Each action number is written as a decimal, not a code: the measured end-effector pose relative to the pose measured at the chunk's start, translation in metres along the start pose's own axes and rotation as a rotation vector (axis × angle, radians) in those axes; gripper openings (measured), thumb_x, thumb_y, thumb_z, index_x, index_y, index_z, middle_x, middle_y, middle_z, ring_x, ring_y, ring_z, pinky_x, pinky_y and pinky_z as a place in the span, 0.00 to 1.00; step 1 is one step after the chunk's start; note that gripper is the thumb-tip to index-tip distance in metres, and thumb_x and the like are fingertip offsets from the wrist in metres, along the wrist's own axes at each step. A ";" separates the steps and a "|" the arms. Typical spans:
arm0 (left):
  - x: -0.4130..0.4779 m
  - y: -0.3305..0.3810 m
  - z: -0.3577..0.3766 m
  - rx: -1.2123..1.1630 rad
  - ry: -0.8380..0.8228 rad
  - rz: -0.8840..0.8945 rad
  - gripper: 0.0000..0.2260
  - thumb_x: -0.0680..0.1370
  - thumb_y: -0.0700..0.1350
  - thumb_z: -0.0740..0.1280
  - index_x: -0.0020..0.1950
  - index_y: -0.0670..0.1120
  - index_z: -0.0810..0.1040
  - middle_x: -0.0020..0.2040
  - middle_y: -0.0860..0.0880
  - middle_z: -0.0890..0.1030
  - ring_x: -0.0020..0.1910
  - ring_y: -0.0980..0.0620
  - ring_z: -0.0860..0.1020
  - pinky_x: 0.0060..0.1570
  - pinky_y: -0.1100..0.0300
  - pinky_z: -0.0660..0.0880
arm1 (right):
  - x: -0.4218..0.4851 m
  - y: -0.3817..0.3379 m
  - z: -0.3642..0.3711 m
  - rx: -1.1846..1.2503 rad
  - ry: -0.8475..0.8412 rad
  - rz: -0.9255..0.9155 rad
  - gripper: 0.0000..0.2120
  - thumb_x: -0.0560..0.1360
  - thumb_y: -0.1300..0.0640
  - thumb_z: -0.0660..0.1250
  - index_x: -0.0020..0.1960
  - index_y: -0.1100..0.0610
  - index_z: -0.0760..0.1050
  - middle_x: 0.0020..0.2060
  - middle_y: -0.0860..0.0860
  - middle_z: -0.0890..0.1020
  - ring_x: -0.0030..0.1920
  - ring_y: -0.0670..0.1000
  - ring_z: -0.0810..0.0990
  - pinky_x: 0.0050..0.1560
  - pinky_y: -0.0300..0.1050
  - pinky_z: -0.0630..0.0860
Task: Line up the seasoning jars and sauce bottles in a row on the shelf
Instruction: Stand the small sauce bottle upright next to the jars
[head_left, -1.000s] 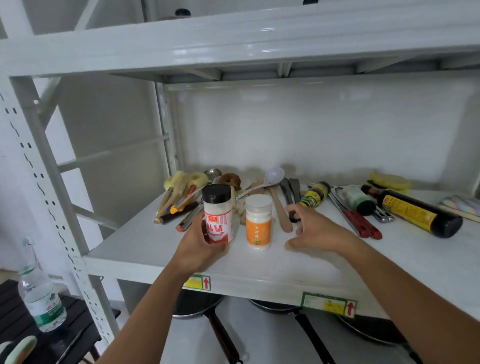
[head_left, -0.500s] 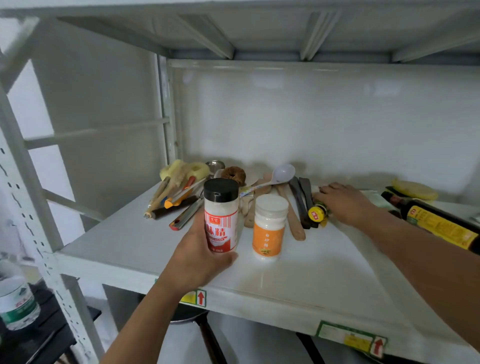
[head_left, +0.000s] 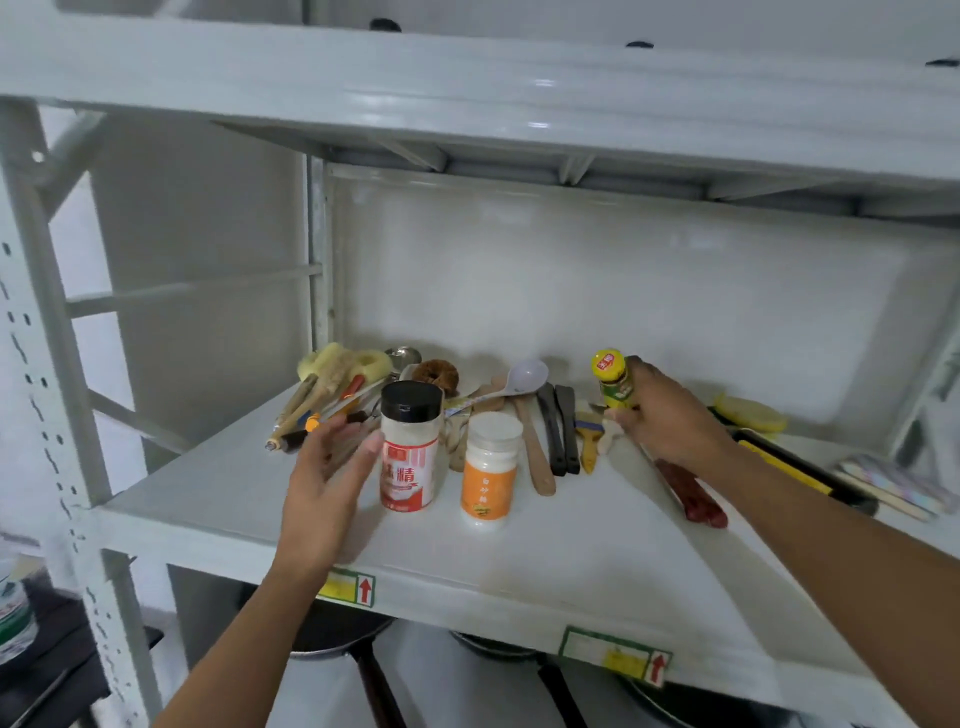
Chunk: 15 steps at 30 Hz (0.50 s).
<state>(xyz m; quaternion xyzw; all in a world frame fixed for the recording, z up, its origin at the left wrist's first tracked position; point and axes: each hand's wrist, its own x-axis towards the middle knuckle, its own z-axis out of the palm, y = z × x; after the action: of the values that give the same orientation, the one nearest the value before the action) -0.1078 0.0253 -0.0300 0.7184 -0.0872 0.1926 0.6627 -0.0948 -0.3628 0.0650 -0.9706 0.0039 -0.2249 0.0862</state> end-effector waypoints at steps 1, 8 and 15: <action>-0.008 0.008 -0.001 -0.017 0.071 0.037 0.33 0.77 0.67 0.67 0.77 0.52 0.69 0.72 0.52 0.76 0.71 0.50 0.74 0.72 0.52 0.70 | -0.008 -0.007 -0.011 0.096 0.005 0.016 0.21 0.79 0.53 0.72 0.67 0.54 0.68 0.56 0.54 0.81 0.54 0.58 0.82 0.52 0.55 0.79; -0.109 0.072 0.070 0.178 -0.103 0.669 0.13 0.78 0.33 0.62 0.61 0.44 0.76 0.60 0.51 0.75 0.60 0.51 0.76 0.59 0.57 0.74 | -0.069 -0.047 -0.027 0.483 0.029 0.080 0.24 0.78 0.42 0.72 0.66 0.53 0.70 0.56 0.49 0.83 0.56 0.51 0.83 0.56 0.51 0.79; -0.128 0.052 0.143 0.214 -0.479 0.350 0.20 0.81 0.41 0.65 0.72 0.53 0.68 0.65 0.56 0.69 0.64 0.57 0.72 0.66 0.57 0.73 | -0.109 -0.053 -0.004 0.543 0.022 0.109 0.22 0.77 0.40 0.72 0.64 0.50 0.73 0.54 0.46 0.84 0.55 0.50 0.84 0.59 0.54 0.80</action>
<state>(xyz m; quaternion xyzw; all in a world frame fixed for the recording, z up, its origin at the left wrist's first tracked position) -0.2215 -0.1382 -0.0394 0.7829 -0.3424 0.1372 0.5009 -0.1957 -0.3059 0.0298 -0.9078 -0.0033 -0.2234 0.3550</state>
